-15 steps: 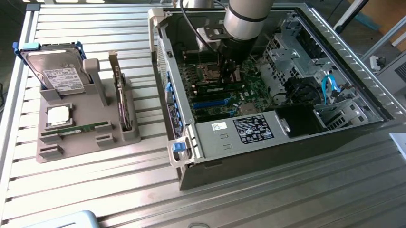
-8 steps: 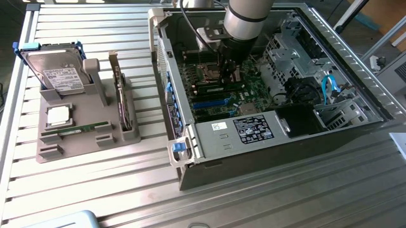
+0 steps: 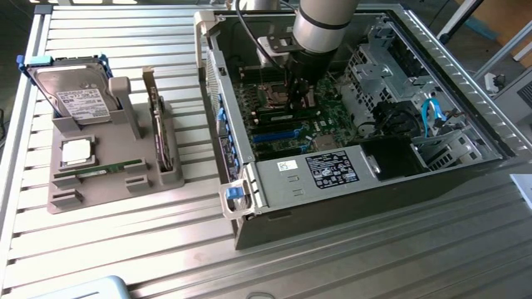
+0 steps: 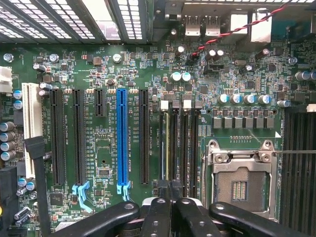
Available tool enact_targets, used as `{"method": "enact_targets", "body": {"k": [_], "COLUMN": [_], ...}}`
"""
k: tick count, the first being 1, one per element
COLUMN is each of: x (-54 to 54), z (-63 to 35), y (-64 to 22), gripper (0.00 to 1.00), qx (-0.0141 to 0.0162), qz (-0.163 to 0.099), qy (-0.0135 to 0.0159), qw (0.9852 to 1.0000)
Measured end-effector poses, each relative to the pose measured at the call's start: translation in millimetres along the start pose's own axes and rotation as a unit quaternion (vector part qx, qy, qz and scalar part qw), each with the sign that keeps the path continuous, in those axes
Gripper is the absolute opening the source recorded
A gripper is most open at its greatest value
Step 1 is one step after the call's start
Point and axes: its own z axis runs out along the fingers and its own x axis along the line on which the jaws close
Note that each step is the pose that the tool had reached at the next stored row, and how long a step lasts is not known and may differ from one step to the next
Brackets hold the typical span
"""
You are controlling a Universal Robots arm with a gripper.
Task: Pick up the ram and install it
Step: 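Press down the ram until it locks into place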
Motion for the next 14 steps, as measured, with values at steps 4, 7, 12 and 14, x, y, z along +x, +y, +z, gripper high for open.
{"method": "enact_targets", "body": {"k": [4,7,12,14], "x": [0.0,0.0,0.4,0.4], "z": [0.8,1.0,1.0,1.0], "y": [0.0,0.0,0.0,0.0], "gripper": [0.10,0.10,0.10,0.10], "qx": [0.0000,0.0001,0.0001,0.0001], "qz": [0.000,0.000,0.000,0.000], "qy": [0.0000,-0.0002,-0.0002,-0.0002], "qw": [1.0000,1.0000,1.0000,1.0000]}}
